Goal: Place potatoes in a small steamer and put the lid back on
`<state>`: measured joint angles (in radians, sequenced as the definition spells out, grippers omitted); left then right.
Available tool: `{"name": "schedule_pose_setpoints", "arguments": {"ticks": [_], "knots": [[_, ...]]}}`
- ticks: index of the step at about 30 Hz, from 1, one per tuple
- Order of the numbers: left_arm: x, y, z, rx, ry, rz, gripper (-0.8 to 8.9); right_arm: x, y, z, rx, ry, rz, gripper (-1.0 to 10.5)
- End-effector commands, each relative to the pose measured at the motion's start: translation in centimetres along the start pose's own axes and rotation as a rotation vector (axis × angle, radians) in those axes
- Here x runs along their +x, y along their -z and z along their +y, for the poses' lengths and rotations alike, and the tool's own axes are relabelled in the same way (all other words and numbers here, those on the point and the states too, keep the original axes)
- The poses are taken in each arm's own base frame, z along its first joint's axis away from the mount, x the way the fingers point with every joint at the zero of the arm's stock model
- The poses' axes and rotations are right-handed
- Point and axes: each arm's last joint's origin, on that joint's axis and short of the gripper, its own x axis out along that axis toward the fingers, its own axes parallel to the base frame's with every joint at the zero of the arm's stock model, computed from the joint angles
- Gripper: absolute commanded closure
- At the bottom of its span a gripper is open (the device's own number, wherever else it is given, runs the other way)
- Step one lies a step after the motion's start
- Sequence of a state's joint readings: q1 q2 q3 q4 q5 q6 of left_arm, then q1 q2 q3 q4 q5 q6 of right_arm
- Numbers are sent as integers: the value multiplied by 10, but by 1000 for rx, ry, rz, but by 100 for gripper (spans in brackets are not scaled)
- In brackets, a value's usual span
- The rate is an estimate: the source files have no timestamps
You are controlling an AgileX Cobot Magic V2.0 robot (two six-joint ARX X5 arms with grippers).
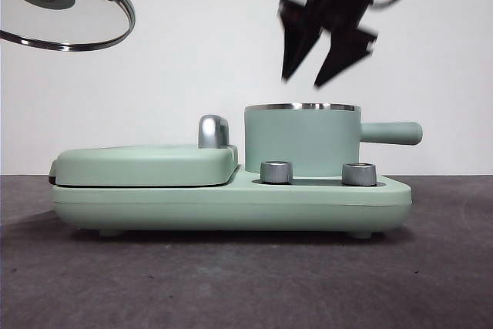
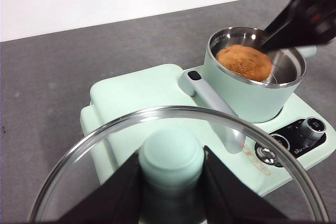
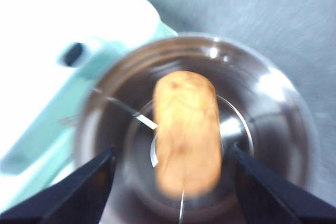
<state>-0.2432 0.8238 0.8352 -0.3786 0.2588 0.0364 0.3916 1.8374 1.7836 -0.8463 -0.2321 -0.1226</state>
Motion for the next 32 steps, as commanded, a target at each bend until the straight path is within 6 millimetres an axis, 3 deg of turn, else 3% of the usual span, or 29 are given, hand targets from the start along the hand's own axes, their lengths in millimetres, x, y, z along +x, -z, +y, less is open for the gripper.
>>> {"name": "schedule_pose_setpoints", "arguments": {"ticks": [1,5,9,21,26,32], "knots": [[-2,-7,-1,11,0,-38,803,-29,-6,5,1,30,-49,605],[-2,-7,-1,11,0,-38,803,-88,0,9,-4,91,-159,605],[-1,-7,-1,7,6,-38,803,-128,38,14,1,134,-259,608],[0,-11,-8,30,80,-75,803,-146,157,37,35,170,-281,608],[9,-18,-14,60,131,-142,803,-146,191,44,70,158,-285,608],[41,-24,-21,62,189,-170,803,-150,215,49,109,153,-290,608]]}}
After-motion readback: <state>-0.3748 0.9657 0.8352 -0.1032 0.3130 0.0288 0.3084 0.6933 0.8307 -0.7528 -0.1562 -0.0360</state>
